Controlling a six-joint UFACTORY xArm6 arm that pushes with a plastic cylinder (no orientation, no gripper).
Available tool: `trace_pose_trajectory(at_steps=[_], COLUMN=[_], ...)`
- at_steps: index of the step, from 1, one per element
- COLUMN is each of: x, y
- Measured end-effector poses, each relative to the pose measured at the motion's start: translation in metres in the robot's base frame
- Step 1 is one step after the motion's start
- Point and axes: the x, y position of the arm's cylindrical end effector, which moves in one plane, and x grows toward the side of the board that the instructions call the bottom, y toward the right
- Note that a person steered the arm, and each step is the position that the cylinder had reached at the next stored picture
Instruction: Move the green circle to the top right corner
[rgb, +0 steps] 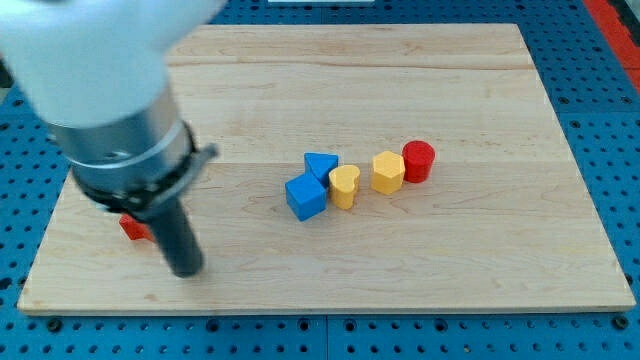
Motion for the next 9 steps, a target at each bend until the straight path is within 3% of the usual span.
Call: trace_pose_trajectory(at_steps=[3,5,6,9], x=[-0.073,-0.026,-0.049,-0.119], y=[-0.025,-0.06,-0.094,-0.093])
